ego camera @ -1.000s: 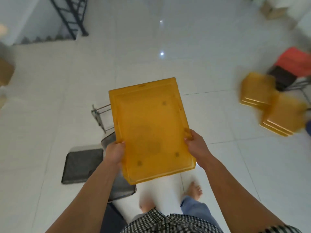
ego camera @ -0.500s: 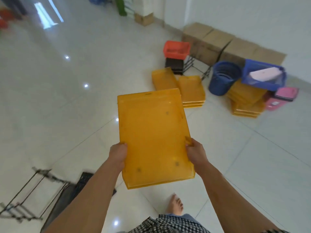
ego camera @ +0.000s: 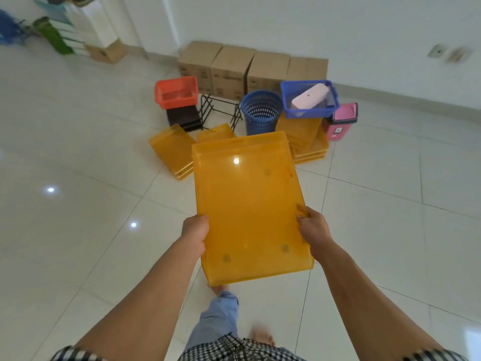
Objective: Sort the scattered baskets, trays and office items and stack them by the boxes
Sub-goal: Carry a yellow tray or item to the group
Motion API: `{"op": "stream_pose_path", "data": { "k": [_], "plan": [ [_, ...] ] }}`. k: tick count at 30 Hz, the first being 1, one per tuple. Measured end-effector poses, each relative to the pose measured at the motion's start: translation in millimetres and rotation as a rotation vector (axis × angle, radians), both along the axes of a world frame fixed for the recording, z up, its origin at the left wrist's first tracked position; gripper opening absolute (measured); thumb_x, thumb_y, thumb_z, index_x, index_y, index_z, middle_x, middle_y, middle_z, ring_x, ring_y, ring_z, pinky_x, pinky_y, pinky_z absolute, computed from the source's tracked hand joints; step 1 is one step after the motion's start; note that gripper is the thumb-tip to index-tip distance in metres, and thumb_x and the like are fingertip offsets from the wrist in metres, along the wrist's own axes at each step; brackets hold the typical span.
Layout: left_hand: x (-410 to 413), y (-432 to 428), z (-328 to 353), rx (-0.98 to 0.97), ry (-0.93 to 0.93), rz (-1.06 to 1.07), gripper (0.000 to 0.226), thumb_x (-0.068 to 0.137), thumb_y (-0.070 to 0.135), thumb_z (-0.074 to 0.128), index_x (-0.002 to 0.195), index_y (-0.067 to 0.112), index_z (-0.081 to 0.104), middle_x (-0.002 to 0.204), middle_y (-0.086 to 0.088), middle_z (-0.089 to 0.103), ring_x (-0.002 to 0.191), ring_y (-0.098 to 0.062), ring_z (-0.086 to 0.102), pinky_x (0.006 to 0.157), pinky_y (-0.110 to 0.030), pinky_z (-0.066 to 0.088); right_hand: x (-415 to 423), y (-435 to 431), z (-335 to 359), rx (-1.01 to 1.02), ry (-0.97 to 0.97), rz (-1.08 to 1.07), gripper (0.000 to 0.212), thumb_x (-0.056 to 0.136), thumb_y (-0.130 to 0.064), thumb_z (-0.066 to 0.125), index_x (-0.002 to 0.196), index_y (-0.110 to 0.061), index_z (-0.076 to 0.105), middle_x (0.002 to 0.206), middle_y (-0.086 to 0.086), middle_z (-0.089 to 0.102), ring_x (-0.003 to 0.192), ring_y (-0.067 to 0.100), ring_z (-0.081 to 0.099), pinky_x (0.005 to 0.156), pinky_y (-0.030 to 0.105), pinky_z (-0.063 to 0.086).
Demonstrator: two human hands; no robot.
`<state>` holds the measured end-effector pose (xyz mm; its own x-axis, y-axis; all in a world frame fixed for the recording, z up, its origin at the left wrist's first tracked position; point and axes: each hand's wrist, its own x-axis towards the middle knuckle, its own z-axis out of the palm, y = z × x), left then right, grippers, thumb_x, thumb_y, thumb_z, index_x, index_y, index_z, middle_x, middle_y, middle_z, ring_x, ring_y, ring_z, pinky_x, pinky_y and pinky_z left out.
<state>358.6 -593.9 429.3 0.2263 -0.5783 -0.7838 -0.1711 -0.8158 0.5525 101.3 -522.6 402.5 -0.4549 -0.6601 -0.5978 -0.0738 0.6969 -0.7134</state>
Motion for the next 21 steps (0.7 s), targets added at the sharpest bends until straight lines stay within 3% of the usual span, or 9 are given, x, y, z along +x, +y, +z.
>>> {"op": "stream_pose_path", "data": {
  "k": [10, 16, 21],
  "plan": [
    [-33, -146, -30, 0.083, -0.025, -0.153, 0.048, 0.108, 0.033, 0.039, 0.151, 0.012, 0.037, 0.152, -0.014, 0.043, 0.137, -0.04, 0.043, 0.112, -0.057, 0.034, -21, -117, -28, 0.065, -0.007, -0.136, 0.044, 0.11, -0.026, 0.039, 0.153, -0.021, 0.042, 0.147, 0.004, 0.051, 0.129, 0.034, 0.05, 0.104, 0.051, 0.044],
    [-62, -214, -46, 0.119, -0.035, -0.186, 0.049, 0.108, 0.033, 0.04, 0.152, 0.012, 0.036, 0.153, -0.014, 0.043, 0.138, -0.04, 0.042, 0.114, -0.056, 0.032, -43, -170, -44, 0.068, 0.01, -0.195, 0.043, 0.109, -0.024, 0.04, 0.152, -0.023, 0.045, 0.137, 0.001, 0.055, 0.107, 0.022, 0.048, 0.088, 0.039, 0.042],
    [-99, -259, -59, 0.138, -0.044, -0.169, 0.045, 0.108, 0.032, 0.041, 0.148, 0.012, 0.042, 0.147, -0.015, 0.048, 0.132, -0.039, 0.047, 0.11, -0.054, 0.037, -82, -217, -61, 0.107, 0.034, -0.181, 0.043, 0.107, -0.022, 0.041, 0.149, -0.023, 0.049, 0.14, 0.005, 0.057, 0.108, 0.025, 0.051, 0.091, 0.042, 0.043]
  ]
}}
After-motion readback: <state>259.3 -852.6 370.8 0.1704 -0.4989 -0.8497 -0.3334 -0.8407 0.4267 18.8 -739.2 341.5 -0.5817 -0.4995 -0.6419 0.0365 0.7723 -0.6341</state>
